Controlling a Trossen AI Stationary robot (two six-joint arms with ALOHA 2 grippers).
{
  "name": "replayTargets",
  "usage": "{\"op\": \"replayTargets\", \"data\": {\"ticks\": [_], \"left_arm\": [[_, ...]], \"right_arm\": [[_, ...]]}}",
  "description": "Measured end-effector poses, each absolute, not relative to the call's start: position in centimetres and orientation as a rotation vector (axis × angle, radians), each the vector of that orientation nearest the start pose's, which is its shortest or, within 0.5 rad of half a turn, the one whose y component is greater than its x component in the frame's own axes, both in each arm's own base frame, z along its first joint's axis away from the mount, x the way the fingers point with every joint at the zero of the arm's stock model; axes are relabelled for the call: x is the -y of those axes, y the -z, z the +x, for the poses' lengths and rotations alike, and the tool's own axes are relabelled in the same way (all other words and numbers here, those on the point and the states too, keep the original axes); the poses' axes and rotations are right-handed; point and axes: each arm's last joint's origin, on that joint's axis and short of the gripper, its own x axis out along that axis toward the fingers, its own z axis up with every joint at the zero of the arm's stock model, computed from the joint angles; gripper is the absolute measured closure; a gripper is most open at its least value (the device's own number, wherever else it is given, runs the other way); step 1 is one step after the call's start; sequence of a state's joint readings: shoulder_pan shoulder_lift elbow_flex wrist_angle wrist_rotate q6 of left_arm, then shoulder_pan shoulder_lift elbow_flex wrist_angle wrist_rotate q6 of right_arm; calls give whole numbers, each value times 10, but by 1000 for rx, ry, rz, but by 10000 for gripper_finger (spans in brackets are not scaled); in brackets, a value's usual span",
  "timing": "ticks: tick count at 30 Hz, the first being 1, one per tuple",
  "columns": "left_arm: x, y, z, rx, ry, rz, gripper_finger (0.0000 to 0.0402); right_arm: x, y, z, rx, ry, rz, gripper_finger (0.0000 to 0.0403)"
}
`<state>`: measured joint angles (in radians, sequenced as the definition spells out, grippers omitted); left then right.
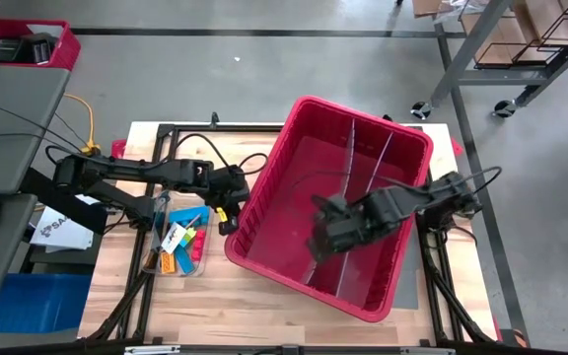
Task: Sort Items/Unsort Items
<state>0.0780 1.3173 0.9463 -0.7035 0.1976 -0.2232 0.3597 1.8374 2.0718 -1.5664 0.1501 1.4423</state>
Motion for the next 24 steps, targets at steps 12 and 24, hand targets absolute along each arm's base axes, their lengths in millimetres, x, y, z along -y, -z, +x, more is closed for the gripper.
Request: {"op": "replayTargets", "data": {"ticks": [12, 24], "left_arm": [[-14, -243, 252, -1039, -8, -345, 401], [-14, -245, 255, -1009, -5, -342, 401]], "right_arm": [[-16, -353, 264, -981, 1205, 1072, 403], [21, -330, 278, -1259, 675, 495, 403]]}}
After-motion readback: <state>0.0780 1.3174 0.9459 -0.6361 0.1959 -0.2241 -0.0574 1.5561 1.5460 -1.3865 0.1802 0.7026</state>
